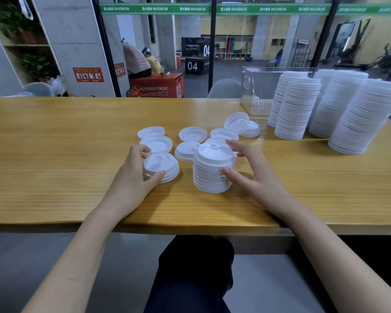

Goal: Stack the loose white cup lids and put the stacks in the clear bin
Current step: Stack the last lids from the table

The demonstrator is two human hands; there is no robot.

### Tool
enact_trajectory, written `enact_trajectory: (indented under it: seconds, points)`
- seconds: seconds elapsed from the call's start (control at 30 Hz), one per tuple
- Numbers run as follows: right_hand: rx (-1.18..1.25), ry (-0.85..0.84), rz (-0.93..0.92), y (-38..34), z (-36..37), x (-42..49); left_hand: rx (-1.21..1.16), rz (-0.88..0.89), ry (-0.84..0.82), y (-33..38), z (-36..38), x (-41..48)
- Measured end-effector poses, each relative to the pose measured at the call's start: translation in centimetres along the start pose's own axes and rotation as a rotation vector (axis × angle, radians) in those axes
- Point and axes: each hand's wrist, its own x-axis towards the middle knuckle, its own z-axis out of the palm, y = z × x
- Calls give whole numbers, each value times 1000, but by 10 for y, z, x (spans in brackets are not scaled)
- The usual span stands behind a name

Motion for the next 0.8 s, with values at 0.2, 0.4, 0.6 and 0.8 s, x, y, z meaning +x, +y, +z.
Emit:
enact_trajectory:
  seconds: [0.2,0.4,0.6,0.8]
  points:
    - [9,-10,10,0,0,0,44,18,-76,2,1,1]
    - [-3,-10,3,-1,0,-1,90,20,-120,4,1,5]
    - [-8,-12,-5,-1,0,-1,-43,58,-63,5,-1,4]
    - [3,-26,4,0,0,-1,-45,59,-69,4,0,5]
